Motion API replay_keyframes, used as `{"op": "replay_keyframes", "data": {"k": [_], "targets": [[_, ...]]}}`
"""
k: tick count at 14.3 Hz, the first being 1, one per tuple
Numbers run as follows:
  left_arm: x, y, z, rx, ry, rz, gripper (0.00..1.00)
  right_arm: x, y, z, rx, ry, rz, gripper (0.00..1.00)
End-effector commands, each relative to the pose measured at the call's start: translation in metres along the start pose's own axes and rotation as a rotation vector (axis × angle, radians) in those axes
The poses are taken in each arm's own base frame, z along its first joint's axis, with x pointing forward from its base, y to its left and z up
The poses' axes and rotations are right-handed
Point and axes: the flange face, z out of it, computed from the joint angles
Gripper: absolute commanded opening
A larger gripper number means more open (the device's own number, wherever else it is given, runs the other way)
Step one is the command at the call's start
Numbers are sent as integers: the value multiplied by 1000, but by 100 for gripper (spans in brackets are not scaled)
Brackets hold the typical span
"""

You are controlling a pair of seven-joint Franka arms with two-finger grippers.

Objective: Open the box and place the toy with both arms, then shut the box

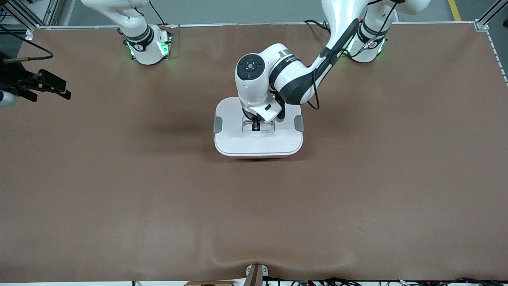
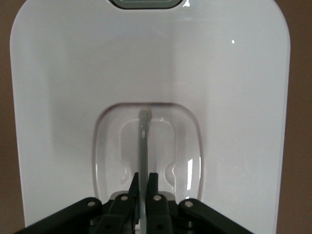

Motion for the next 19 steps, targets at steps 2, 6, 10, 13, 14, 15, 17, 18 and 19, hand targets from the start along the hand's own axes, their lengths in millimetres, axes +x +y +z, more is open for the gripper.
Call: {"op": "replay_keyframes", "data": {"k": [2, 6, 10, 13, 14, 15, 17, 18, 19], "targets": [[0, 0, 0, -24, 10, -6, 30, 3, 3, -3, -10, 10, 9, 100], [9, 4, -28, -37, 15, -2, 100, 3, 7, -3, -5, 15, 20, 100], [31, 17, -62, -54, 33, 72, 100, 2, 12, -2, 5, 5, 38, 100], [55, 36, -78, -65, 32, 124, 100, 2, 7, -1, 5, 0, 29, 100], [68, 46, -81, -61, 37, 138, 100, 1, 5, -1, 5, -8, 24, 100], [81, 57, -84, -62, 37, 154, 100, 0, 4, -1, 5, -11, 23, 100], [104, 74, -85, -45, 49, 196, 100, 0, 2, -1, 5, -11, 20, 100], [119, 83, -86, -36, 56, 217, 100, 0, 3, -1, 5, -11, 21, 100], [133, 92, -88, -34, 57, 233, 100, 0, 3, 0, 5, -13, 21, 100]]}}
